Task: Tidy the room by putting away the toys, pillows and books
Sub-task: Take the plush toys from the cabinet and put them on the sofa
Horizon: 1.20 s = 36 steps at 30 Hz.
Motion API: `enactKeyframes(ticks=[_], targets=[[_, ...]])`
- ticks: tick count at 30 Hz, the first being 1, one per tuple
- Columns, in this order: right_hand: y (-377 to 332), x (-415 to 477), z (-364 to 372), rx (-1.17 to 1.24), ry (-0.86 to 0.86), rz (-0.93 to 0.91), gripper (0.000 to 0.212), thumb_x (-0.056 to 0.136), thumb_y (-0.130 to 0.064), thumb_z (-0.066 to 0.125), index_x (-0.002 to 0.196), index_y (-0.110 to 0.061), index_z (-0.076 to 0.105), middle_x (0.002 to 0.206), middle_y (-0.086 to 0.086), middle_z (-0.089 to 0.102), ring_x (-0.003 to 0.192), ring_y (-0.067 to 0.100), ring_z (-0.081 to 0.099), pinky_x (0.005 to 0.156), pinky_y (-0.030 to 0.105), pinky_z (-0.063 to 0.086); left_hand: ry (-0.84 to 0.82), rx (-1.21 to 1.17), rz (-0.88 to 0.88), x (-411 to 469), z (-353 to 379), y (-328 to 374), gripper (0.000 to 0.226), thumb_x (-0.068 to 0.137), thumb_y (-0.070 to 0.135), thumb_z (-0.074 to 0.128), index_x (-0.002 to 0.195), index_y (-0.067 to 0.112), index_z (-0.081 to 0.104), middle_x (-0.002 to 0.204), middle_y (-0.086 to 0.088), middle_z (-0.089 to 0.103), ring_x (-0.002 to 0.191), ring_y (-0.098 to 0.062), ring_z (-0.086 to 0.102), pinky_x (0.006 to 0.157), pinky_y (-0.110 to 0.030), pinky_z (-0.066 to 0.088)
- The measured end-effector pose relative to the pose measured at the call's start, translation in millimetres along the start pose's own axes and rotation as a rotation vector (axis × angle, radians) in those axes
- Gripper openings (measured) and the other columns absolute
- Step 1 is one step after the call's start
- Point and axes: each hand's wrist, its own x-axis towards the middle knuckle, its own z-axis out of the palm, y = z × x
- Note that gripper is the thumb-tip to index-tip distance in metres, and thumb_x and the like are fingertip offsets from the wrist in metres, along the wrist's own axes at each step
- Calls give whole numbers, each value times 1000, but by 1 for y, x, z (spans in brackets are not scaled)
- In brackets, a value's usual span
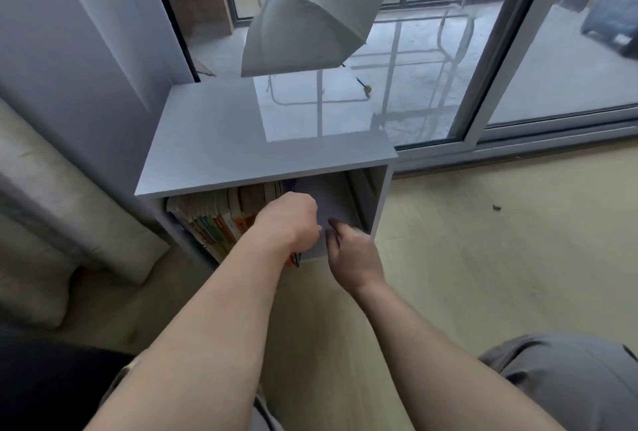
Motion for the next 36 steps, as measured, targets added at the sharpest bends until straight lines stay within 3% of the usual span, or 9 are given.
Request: enactKeyframes(ticks=[5, 11, 15, 20, 23, 27, 29, 32, 36], targets=[[-36, -38, -116, -23, 351, -88, 26, 100, -25, 61, 120, -14, 74, 111, 0, 77, 100, 16, 69, 80, 5, 35, 269, -233, 167, -66, -51, 36, 38, 100, 36, 59, 135, 25, 63, 131, 2, 68, 121, -20, 62, 102, -39, 51], [-72, -52, -235, -28, 603, -168, 32, 102, -23, 60, 131, -10, 68, 119, 2, 75, 108, 9, 67, 91, -3, 37, 607, -544, 346, -93, -96, 98, 39, 101, 27, 62, 138, 19, 63, 134, 0, 67, 125, -18, 62, 105, -23, 40], [-79, -27, -277, -28, 641, -167, 39, 104, -29, 57, 139, -12, 62, 125, 3, 72, 103, 13, 71, 92, 17, 51, 608, -606, 391, -69, -124, 140, 36, 102, 26, 59, 137, 22, 64, 133, 2, 68, 122, -17, 63, 99, -17, 36], [-79, 30, -321, 11, 694, -126, 41, 104, -30, 56, 141, -13, 60, 128, 3, 71, 107, 18, 70, 93, 15, 47, 599, -592, 459, -16, -170, 181, 35, 103, 25, 58, 137, 22, 64, 133, 2, 68, 119, -15, 64, 96, -13, 35], [-96, 58, -371, 9, 732, -110, 41, 103, -32, 55, 140, -15, 62, 114, 6, 76, 83, 24, 69, 80, 5, 43, 606, -596, 474, 5, -223, 213, 34, 102, 24, 59, 136, 24, 65, 132, 3, 68, 116, -15, 65, 95, -14, 37], [-137, 65, -491, -1, 765, -78, 40, 103, -30, 56, 139, -13, 62, 92, -13, 73, 62, 9, 58, 73, -2, 37, 548, -563, 530, 1, -329, 284, 33, 102, 26, 58, 134, 24, 66, 129, 3, 70, 103, -20, 69, 89, -14, 37], [-159, 61, -546, -27, 790, -74, 40, 104, -30, 55, 140, -15, 61, 78, -28, 47, 53, -9, 46, 70, 4, 37, 522, -563, 570, -14, -375, 316, 33, 103, 27, 58, 135, 24, 66, 129, 3, 70, 101, -20, 70, 88, -12, 36], [-202, 42, -663, -35, 850, -26, 40, 104, -31, 54, 140, -14, 61, 102, -15, 72, 86, -9, 66, 85, 14, 50, 447, -576, 664, -50, -473, 386, 34, 103, 30, 56, 136, 28, 64, 130, 4, 69, 104, -20, 68, 91, -19, 40], [-250, 1, -802, 44, 909, 58, 40, 104, -32, 54, 139, -14, 62, 134, -6, 66, 121, -8, 56, 98, 2, 39, 330, -552, 777, -108, -576, 478, 35, 103, 36, 52, 138, 35, 61, 132, 9, 67, 113, -14, 64, 98, -25, 45]])
